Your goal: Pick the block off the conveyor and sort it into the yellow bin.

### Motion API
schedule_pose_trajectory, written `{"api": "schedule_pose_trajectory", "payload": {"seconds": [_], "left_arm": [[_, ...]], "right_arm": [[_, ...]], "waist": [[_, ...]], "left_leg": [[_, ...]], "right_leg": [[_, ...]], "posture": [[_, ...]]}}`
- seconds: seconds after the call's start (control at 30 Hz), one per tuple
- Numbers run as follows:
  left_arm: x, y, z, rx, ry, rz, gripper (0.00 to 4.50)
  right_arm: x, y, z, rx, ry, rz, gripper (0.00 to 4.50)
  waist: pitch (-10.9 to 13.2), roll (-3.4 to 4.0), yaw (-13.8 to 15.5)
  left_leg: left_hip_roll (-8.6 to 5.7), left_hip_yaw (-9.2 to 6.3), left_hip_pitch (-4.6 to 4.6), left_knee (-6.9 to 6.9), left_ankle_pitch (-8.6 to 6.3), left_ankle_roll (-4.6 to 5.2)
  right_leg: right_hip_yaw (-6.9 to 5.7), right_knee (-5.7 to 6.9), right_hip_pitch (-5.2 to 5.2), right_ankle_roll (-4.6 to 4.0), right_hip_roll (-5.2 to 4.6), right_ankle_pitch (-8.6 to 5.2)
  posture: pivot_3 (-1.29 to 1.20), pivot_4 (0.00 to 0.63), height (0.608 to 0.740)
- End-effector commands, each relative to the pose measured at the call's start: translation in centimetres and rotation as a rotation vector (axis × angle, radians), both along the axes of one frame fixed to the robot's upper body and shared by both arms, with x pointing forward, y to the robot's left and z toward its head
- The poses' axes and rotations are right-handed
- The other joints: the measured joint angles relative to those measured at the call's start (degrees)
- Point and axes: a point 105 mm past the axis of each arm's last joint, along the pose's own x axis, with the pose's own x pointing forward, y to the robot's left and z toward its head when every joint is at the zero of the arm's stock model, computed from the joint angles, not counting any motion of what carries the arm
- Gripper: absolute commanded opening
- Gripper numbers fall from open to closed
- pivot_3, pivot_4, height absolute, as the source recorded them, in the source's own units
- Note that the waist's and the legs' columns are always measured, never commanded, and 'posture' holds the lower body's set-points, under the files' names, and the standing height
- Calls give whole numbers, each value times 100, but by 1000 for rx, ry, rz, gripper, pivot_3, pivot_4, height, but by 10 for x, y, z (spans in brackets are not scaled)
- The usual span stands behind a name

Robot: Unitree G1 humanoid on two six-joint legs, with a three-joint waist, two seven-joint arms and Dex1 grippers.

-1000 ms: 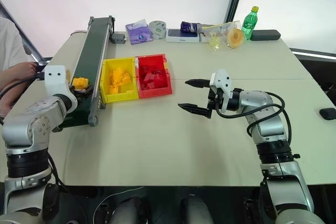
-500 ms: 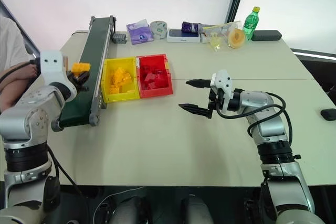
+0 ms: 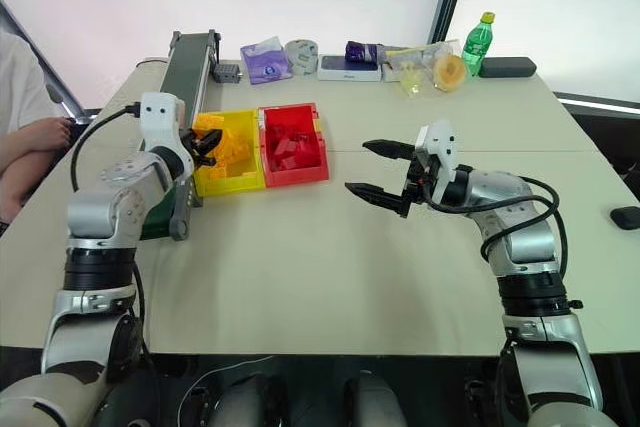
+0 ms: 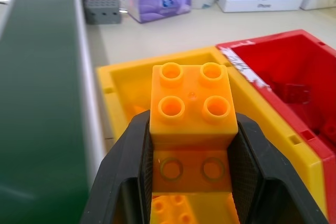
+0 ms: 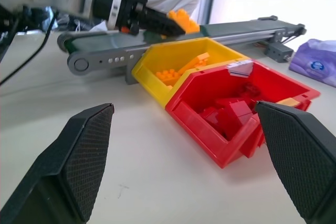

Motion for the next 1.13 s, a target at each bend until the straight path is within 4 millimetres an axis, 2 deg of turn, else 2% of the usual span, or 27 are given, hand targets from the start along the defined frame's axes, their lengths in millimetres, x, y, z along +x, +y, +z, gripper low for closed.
{"api": "schedule_pose_trajectory", "payload": {"seconds": [0.03, 0.1, 0.17, 0.2, 0.3, 0.33, 0.57, 0.73, 0.87, 1.0, 1.13], "left_arm": [[5, -7, 16, 21, -72, -19, 1326], [9, -10, 14, 1, -65, -23, 1326], [15, -3, 11, 3, -50, 50, 2364], [17, -1, 13, 2, -62, 64, 2702], [15, -11, 20, -25, -83, -9, 4207], [14, -12, 21, -33, -85, -18, 4400], [-5, 10, 35, -24, -162, -15, 4400], [-40, 34, 42, 79, -186, -50, 4400], [-78, 63, 49, 86, -195, -131, 4400], [-103, 86, 43, 81, -150, -154, 4400], [-128, 112, 29, 134, -105, -139, 4400]], "right_arm": [[-6, -6, 16, 8, -60, -16, 4500], [-7, -6, 17, 5, -65, -19, 4500], [-7, -6, 18, 6, -68, -24, 4500], [-7, -6, 18, 6, -68, -26, 4500], [-7, -5, 17, 1, -72, -25, 4500], [-7, -5, 17, -3, -75, -25, 4500], [-5, -1, 17, -11, -87, -12, 4500], [-4, -2, 16, -23, -87, -7, 4500], [-3, -6, 14, -40, -78, -5, 4500], [-2, -8, 14, -41, -77, 0, 4500], [0, -8, 13, -51, -72, 10, 4500]], "waist": [[0, 0, -10], [0, 0, -9], [0, 0, -8], [0, 0, -6], [0, 0, -6], [0, 0, -6], [0, 0, -30], [0, 0, -37], [0, 1, -44], [1, 1, -10], [0, 1, -21]], "left_leg": [[0, 0, 0, -1, 0, 0], [0, 0, 0, -1, 0, 0], [0, 1, 0, 0, 0, 0], [-1, 0, 0, 0, 0, 0], [-2, 1, 0, 0, 0, 0], [-2, 1, 0, 0, 0, 0], [2, 2, 0, -1, 1, -1], [4, 2, 0, -3, 1, -1], [10, 3, 0, -5, 1, -1], [11, 1, 1, -6, 1, -1], [10, 1, 1, -6, -1, 1]], "right_leg": [[0, 0, -1, 0, 0, 0], [0, 0, -2, 0, 1, 0], [0, 0, -2, 0, 4, 0], [0, 0, -1, 0, 3, 0], [0, 0, -1, 0, 3, 0], [0, 0, -1, 0, 3, 0], [0, 0, -3, 0, 3, 0], [1, 0, -4, 0, 2, 0], [2, 0, -6, 0, 1, 0], [0, 0, -3, -1, -5, -1], [0, -1, -3, -1, -12, -1]], "posture": [[0, 150, 740], [0, 150, 740], [0, 150, 740], [0, 150, 740], [0, 150, 740], [0, 150, 740], [0, 150, 740], [0, 150, 740], [0, 150, 740], [0, 150, 740], [0, 150, 740]]}}
